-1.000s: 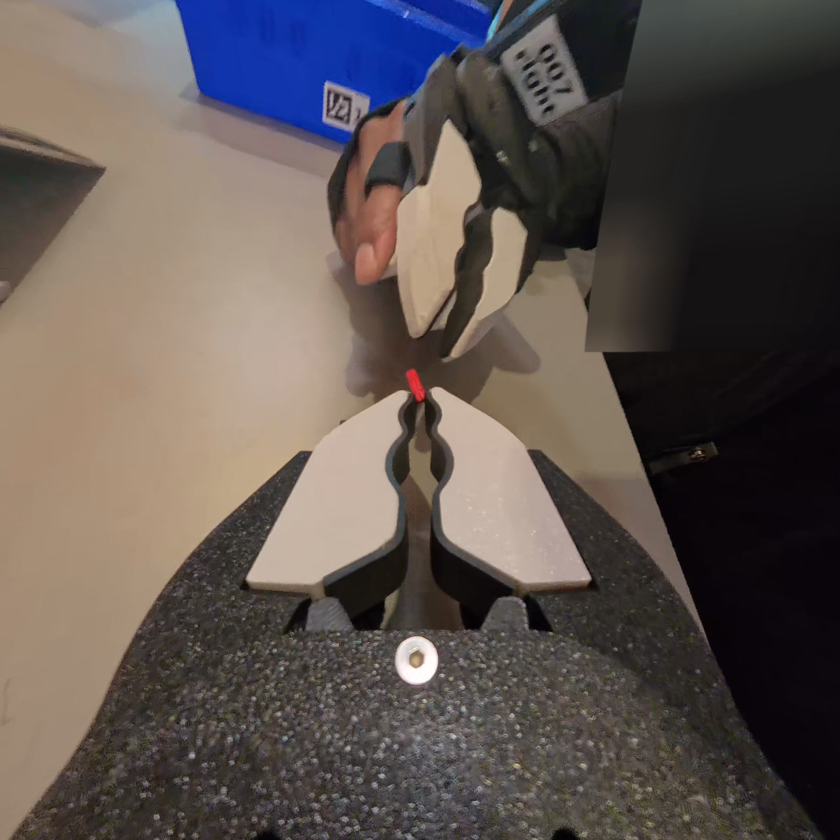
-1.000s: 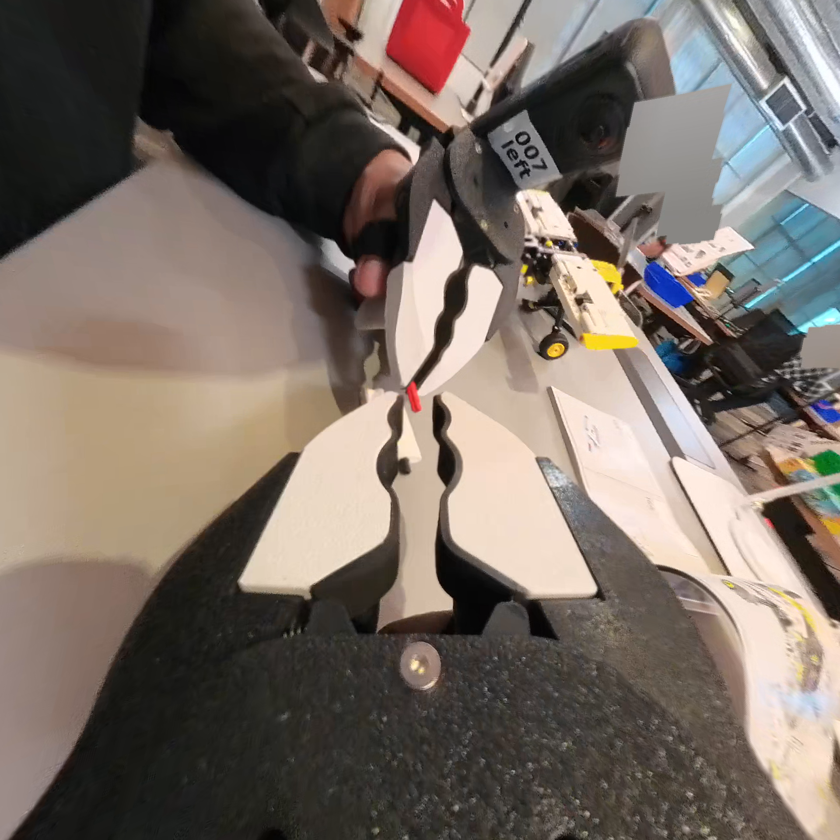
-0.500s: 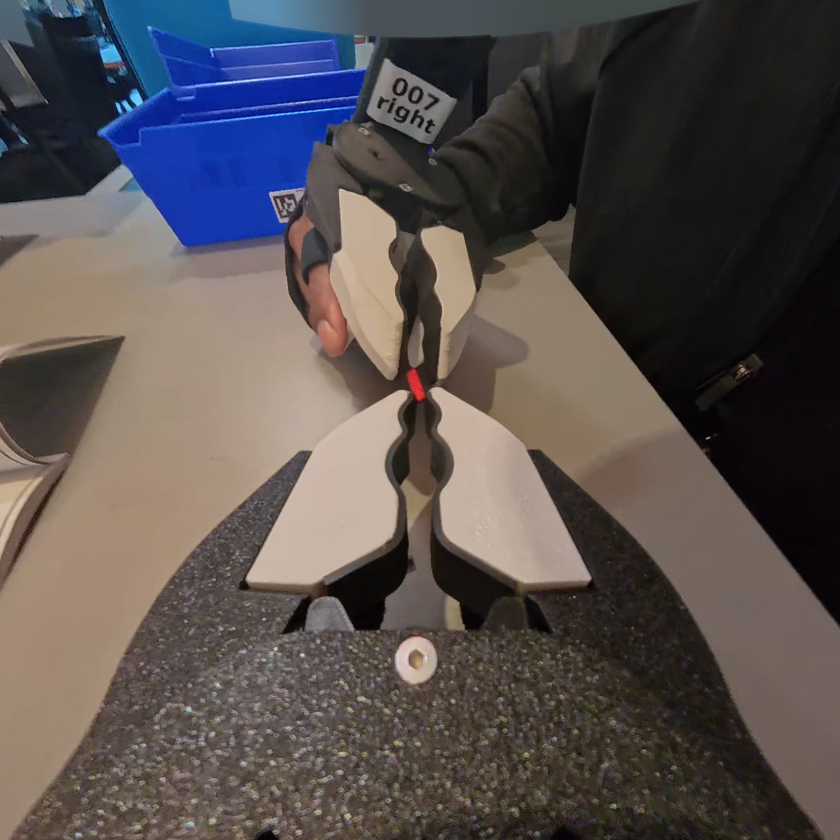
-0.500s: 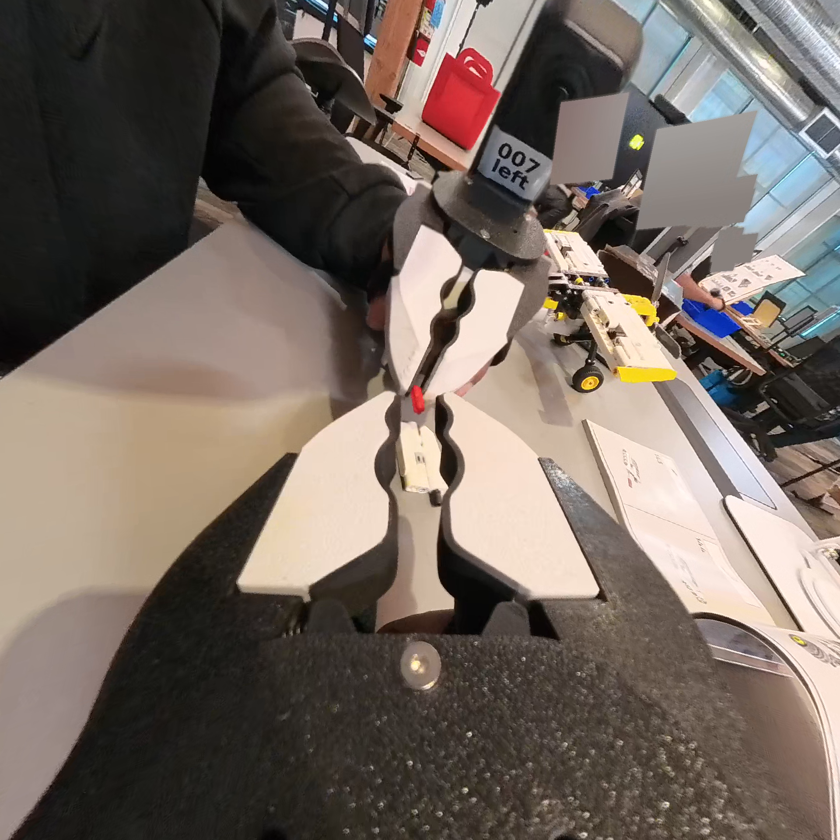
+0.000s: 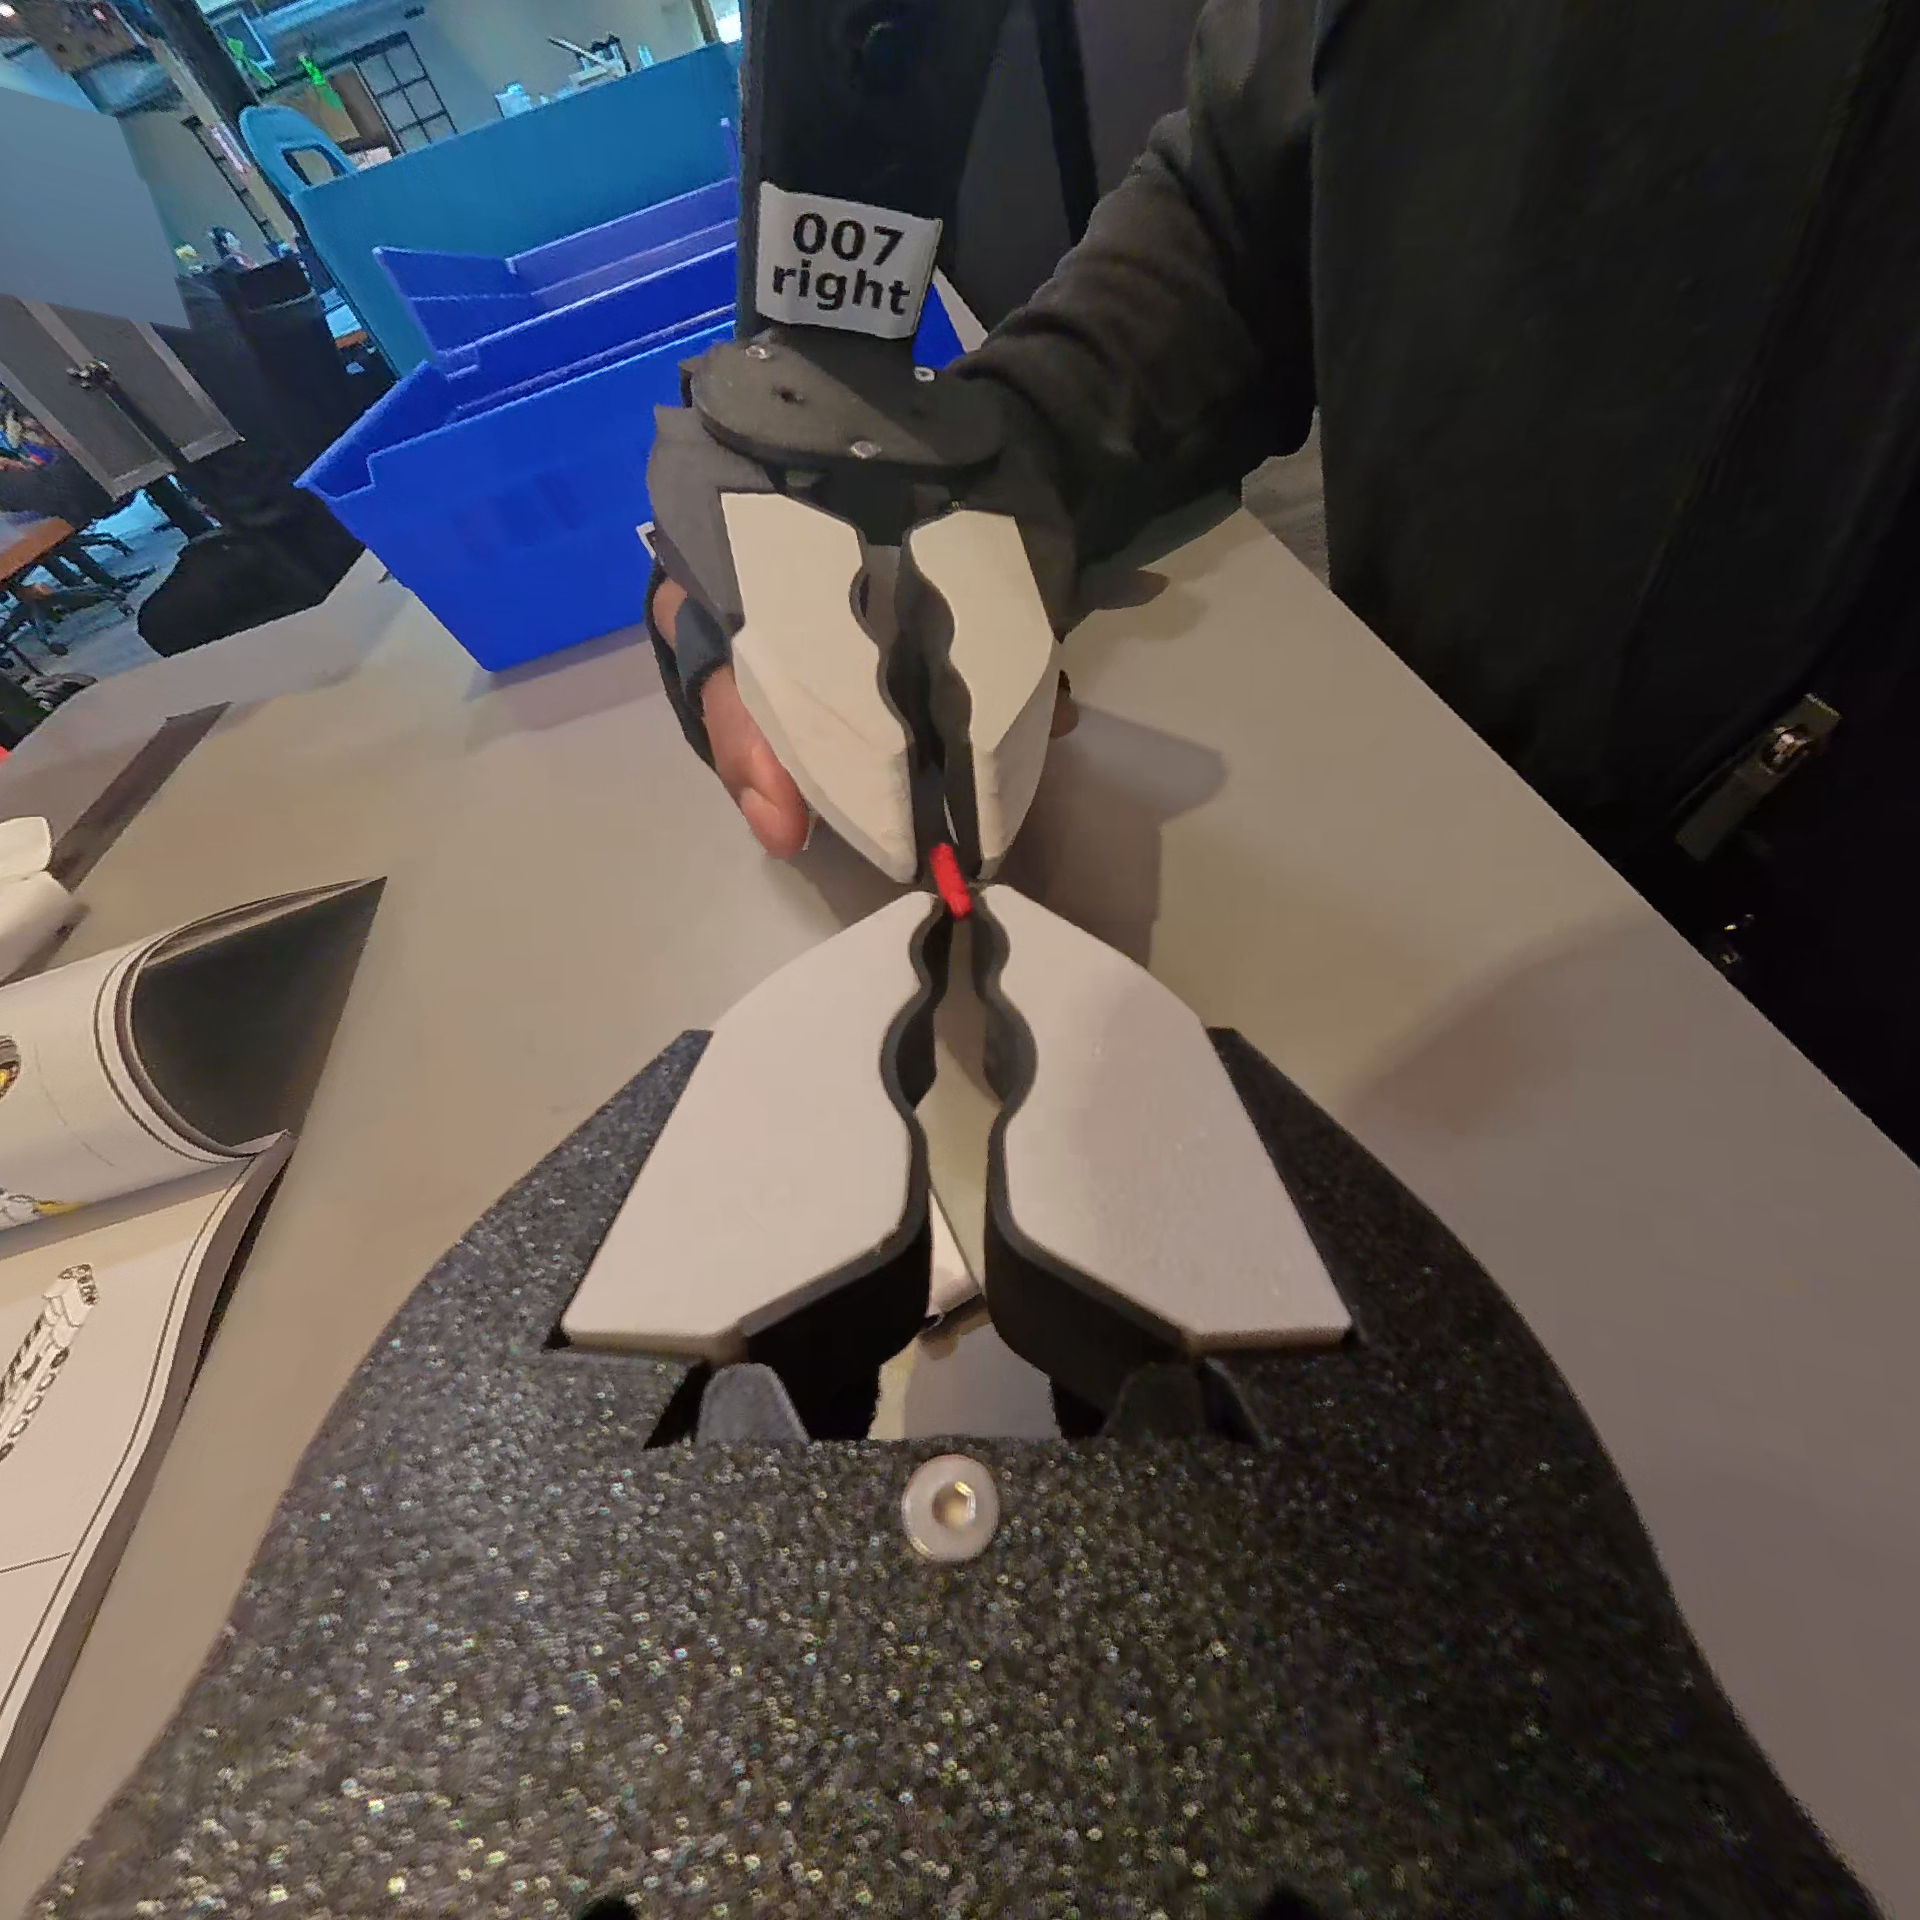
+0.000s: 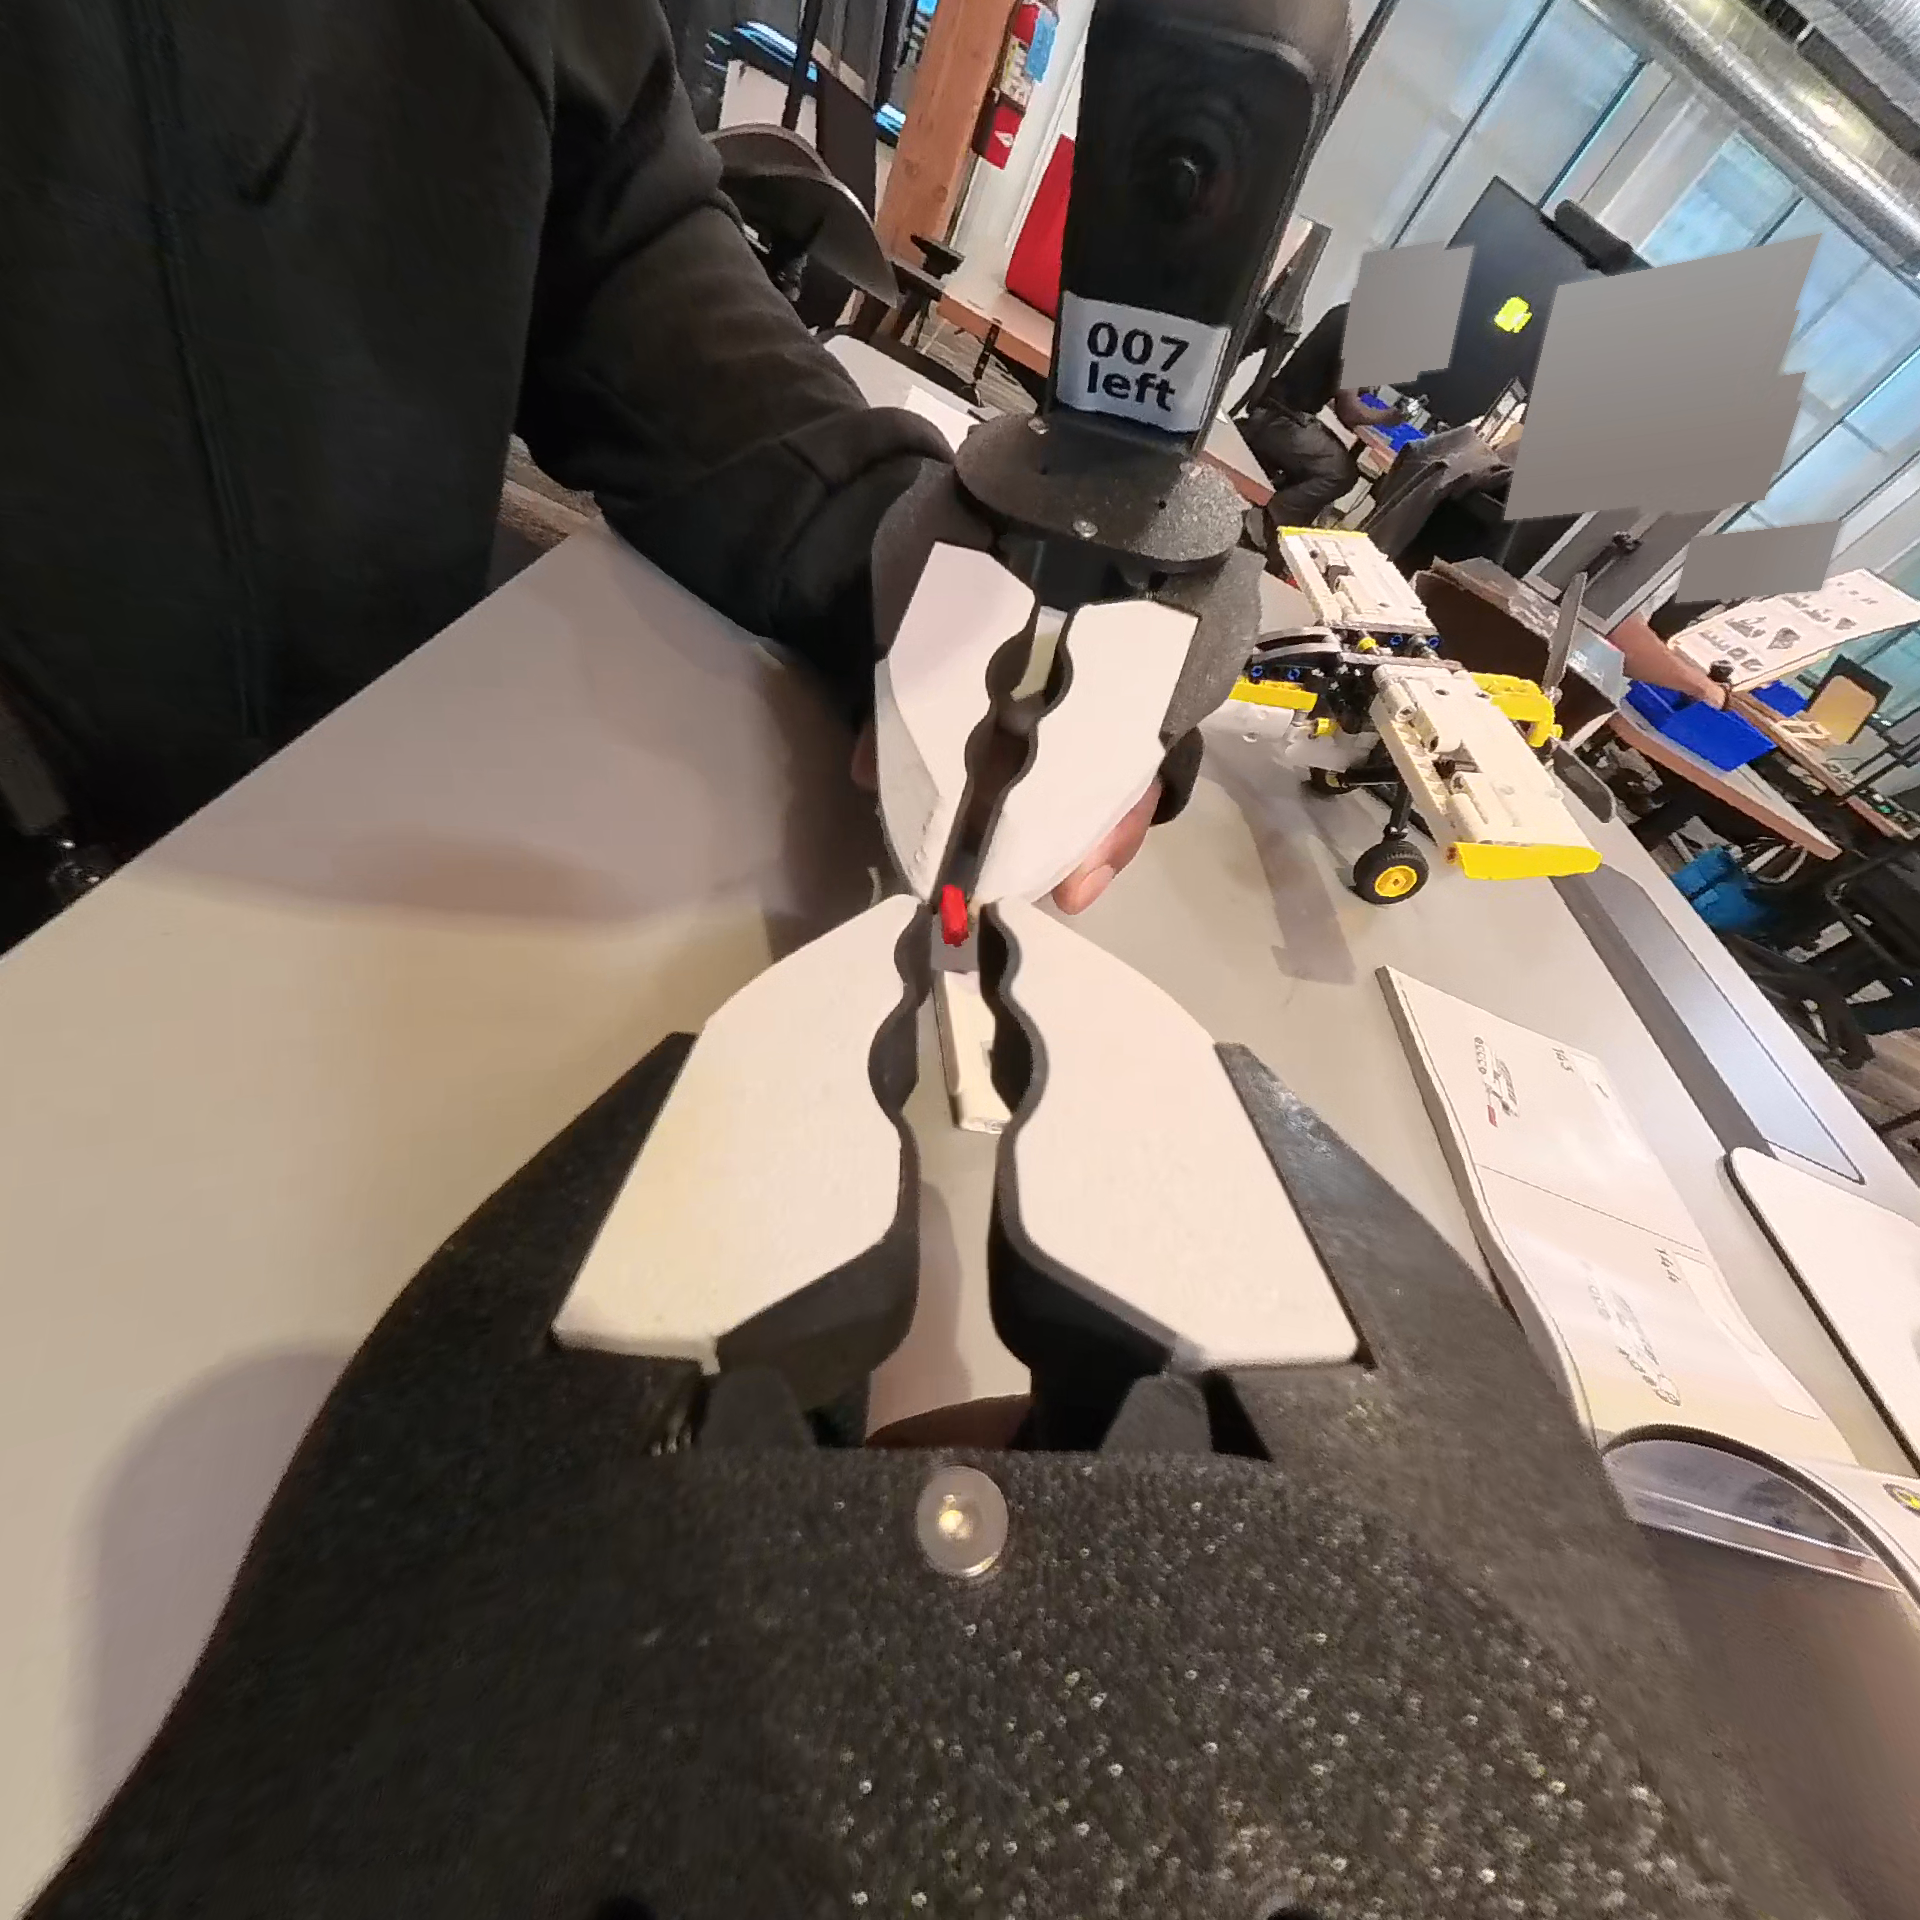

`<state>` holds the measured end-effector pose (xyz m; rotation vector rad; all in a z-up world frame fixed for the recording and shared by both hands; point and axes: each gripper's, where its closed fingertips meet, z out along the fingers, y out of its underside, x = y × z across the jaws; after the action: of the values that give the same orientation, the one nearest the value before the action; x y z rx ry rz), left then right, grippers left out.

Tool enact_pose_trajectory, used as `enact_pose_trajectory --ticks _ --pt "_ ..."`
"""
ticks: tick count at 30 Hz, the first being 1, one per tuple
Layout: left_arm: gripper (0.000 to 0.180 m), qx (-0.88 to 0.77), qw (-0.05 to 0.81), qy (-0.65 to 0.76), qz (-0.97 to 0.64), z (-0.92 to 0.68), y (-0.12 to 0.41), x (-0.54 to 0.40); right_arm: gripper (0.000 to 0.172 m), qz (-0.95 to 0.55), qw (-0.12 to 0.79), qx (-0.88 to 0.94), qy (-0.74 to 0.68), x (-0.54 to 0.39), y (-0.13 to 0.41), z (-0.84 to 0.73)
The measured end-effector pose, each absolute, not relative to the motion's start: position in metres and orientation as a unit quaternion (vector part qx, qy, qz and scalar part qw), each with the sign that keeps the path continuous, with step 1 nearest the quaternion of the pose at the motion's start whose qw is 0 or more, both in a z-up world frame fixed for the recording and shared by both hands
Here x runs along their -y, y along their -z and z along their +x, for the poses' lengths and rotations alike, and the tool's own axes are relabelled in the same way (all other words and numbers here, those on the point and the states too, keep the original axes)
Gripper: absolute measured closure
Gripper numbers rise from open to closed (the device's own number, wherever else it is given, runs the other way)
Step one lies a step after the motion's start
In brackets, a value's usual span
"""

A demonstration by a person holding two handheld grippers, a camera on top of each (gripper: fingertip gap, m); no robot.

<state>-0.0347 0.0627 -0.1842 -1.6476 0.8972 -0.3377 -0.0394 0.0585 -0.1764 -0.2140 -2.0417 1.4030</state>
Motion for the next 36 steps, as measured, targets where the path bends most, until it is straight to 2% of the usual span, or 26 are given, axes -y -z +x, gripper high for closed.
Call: enact_pose_trajectory --ticks 21,28,36 --pt "0.177 -0.386 0.575 0.154 -0.705 -0.031 0.184 -0.062 0.167 -0.073 0.323 0.782 -0.529 -0.055 0.179 -0.038" --pt "0.175 -0.334 0.534 0.169 -0.758 -0.042 0.194 -0.069 0.167 -0.082 0.331 0.788 -0.513 -0.064 0.181 -0.042" --pt "0.145 -0.219 0.391 0.147 -0.882 -0.076 0.235 -0.073 0.167 -0.092 0.342 0.796 -0.491 -0.076 0.183 -0.046"
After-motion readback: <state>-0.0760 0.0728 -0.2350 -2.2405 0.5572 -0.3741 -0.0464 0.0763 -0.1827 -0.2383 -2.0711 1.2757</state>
